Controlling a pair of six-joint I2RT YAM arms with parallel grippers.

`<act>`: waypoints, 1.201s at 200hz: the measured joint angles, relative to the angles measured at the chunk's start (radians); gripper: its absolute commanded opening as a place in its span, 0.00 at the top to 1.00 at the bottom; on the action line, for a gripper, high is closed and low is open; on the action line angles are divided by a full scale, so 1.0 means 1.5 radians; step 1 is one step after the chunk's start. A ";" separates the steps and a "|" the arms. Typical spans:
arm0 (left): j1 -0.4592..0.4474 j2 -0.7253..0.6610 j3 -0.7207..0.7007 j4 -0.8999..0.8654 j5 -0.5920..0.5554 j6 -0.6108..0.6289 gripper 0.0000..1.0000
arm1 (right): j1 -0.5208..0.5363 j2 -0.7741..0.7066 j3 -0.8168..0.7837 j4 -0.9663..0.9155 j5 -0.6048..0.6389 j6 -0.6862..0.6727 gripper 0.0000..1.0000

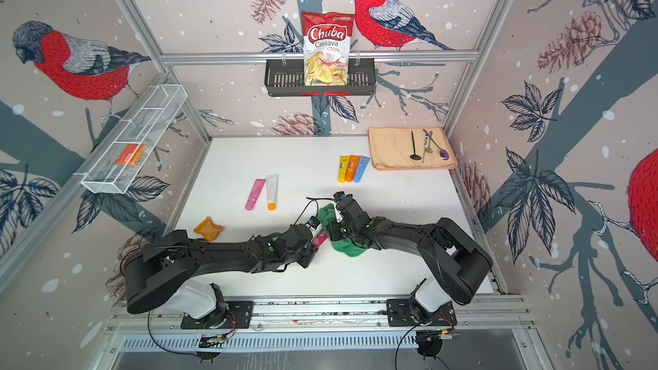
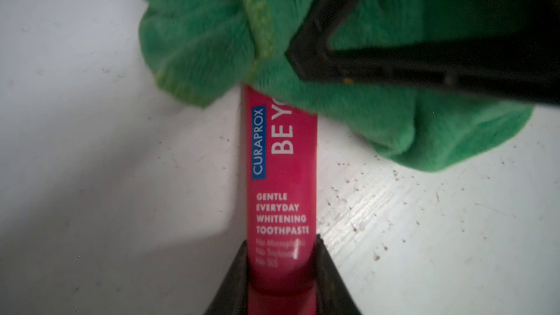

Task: Wipe the surface of the toothpaste tube
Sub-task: Wipe the dirt from the toothpaste tube.

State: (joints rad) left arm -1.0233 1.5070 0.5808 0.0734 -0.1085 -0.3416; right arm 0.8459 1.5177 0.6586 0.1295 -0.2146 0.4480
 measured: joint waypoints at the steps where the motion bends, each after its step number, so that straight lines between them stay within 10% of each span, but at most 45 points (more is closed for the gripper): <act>1: 0.000 0.000 0.000 0.000 0.000 0.000 0.81 | 0.001 -0.001 0.000 0.000 -0.002 0.000 0.88; 86: 0.000 -0.001 0.000 0.000 0.001 0.000 0.81 | 0.001 0.042 0.001 0.032 -0.070 0.015 0.89; 167: 0.000 -0.004 0.000 0.000 0.001 0.000 0.82 | -0.081 0.062 0.010 0.004 0.059 0.012 0.89; 240: 0.000 -0.008 -0.004 -0.002 0.005 0.001 0.81 | 0.023 -0.024 0.013 -0.032 -0.001 0.014 0.89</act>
State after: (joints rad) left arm -1.0237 1.4948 0.5755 0.0700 -0.1009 -0.3408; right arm 0.8799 1.4811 0.6788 0.0818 -0.2157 0.4698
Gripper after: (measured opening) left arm 0.295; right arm 0.132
